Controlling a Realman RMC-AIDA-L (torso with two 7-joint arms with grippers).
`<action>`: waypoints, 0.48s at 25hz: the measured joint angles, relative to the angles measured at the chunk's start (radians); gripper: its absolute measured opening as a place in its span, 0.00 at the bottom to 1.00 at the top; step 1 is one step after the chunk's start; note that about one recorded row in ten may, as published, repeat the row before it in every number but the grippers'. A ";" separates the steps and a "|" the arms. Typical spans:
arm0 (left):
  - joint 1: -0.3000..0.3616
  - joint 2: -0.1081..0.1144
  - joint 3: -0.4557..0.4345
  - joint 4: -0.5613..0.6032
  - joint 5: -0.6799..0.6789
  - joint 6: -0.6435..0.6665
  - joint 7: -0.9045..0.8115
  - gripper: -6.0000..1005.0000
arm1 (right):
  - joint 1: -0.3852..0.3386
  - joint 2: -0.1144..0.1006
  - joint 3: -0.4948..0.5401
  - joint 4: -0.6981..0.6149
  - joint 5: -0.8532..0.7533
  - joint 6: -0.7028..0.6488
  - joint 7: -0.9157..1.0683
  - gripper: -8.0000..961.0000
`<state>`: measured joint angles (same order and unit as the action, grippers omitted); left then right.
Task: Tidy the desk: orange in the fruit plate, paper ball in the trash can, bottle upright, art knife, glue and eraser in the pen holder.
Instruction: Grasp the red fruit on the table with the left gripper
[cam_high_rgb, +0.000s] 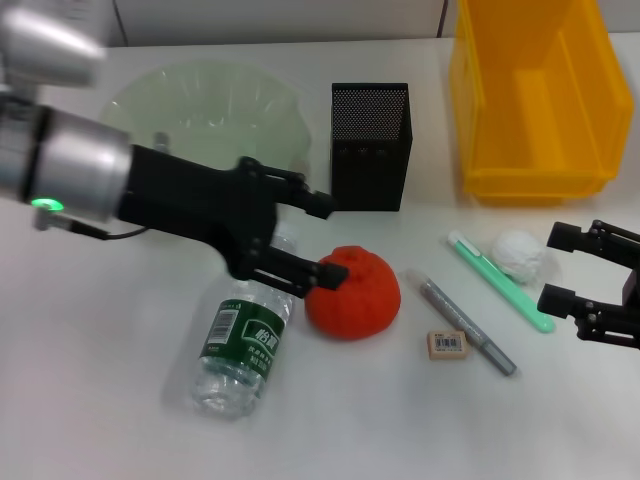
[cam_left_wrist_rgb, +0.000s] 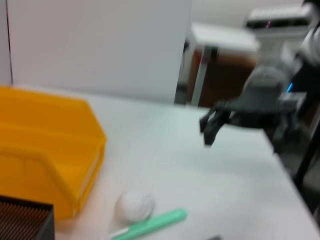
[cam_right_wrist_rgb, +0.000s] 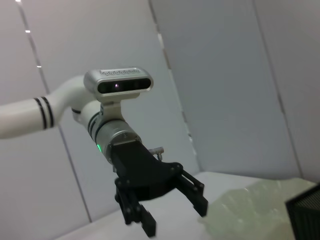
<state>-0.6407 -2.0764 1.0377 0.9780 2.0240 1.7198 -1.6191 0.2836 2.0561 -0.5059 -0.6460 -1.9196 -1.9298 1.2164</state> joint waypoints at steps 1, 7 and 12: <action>-0.006 0.000 0.045 0.000 0.001 -0.040 -0.010 0.82 | -0.004 0.000 0.003 0.001 -0.004 0.008 0.000 0.86; -0.025 -0.001 0.312 0.011 0.002 -0.291 -0.091 0.82 | -0.010 0.003 0.010 0.023 -0.014 0.025 0.000 0.86; -0.030 -0.003 0.437 0.010 0.014 -0.405 -0.139 0.82 | -0.014 0.005 0.009 0.034 -0.015 0.036 0.000 0.86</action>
<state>-0.6707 -2.0790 1.4748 0.9879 2.0376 1.3147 -1.7585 0.2694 2.0611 -0.4967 -0.6124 -1.9344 -1.8936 1.2164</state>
